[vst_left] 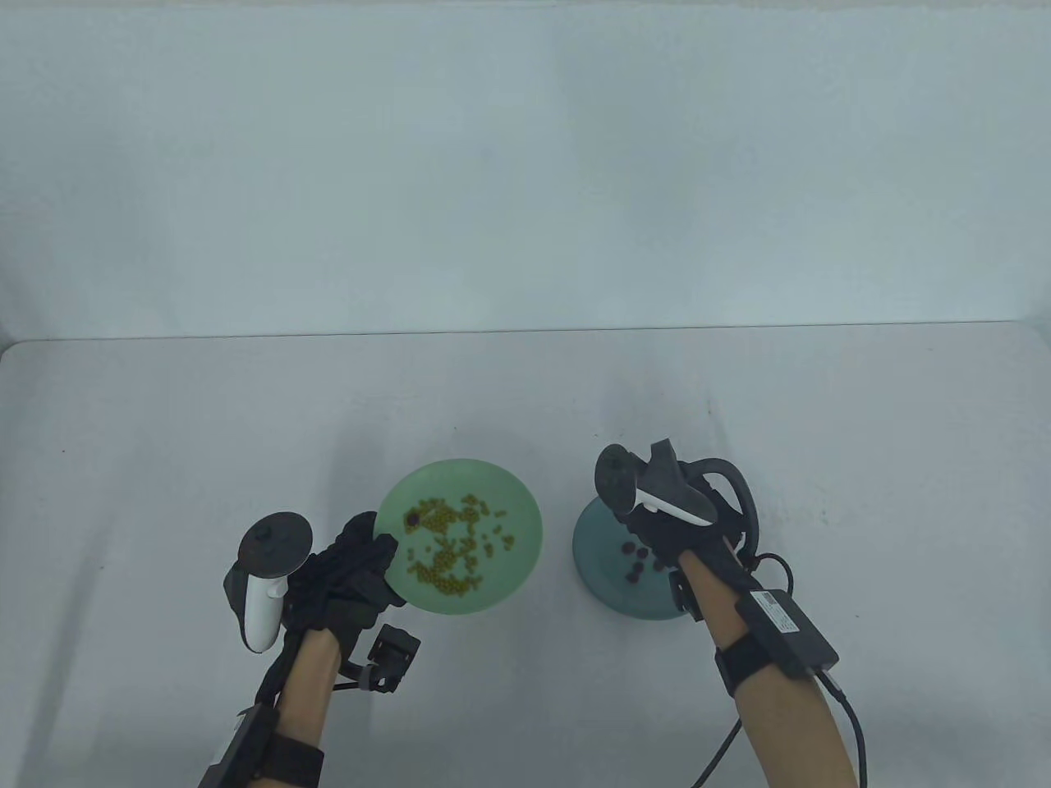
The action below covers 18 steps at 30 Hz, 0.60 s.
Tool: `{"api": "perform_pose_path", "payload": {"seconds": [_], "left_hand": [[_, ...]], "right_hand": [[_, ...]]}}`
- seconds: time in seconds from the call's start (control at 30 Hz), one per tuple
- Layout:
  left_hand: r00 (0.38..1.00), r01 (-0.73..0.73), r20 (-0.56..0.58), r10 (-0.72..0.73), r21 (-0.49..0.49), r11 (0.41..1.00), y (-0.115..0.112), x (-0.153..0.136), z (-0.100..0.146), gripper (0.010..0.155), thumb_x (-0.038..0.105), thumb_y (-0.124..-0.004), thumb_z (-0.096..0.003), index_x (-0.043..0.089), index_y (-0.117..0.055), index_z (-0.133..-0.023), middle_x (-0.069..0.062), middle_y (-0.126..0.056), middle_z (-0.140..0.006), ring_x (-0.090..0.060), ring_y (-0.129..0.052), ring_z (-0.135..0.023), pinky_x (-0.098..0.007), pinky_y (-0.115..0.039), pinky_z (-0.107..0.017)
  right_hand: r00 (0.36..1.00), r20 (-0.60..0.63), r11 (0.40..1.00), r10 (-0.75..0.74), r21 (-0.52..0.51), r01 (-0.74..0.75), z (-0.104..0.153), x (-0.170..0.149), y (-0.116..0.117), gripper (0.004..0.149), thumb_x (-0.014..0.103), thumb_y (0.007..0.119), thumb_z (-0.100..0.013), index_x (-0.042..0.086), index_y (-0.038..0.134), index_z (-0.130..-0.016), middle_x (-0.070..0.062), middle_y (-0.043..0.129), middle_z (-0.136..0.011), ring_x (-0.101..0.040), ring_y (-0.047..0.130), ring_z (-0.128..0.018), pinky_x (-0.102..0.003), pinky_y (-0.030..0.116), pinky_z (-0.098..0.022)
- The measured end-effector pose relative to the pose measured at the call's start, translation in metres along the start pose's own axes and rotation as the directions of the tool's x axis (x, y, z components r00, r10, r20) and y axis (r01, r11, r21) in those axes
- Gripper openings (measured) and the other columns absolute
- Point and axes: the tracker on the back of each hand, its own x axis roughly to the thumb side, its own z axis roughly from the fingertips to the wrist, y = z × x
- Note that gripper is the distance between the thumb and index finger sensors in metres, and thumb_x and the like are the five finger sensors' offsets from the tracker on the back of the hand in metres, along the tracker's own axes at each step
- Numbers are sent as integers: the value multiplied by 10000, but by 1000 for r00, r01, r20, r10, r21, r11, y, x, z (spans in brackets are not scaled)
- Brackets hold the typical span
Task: Pick cranberries with hand pinch into plate
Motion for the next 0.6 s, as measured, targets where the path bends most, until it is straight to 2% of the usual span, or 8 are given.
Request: {"api": "perform_pose_path", "payload": {"seconds": [0.27,0.6], "left_hand": [[1000,-6,1,6,2,1000,0,0,0,572,215,-678,-585,-40,-493,-1063,-179,-836,-826,-201,-1104,-503,-354,-953,-424],[1000,-7,0,7,2,1000,1,0,0,572,216,-678,-585,-39,-494,-1063,-179,-836,-825,-201,-1104,-504,-355,-953,-424]], "right_hand": [[998,-59,998,5,66,-1,-16,-4,32,435,450,771,-514,227,837,-882,113,931,-465,-76,961,-374,-326,866,-383],[994,-108,994,23,113,-11,-26,-9,54,436,453,769,-515,230,841,-883,114,932,-466,-76,961,-374,-327,865,-383]]}}
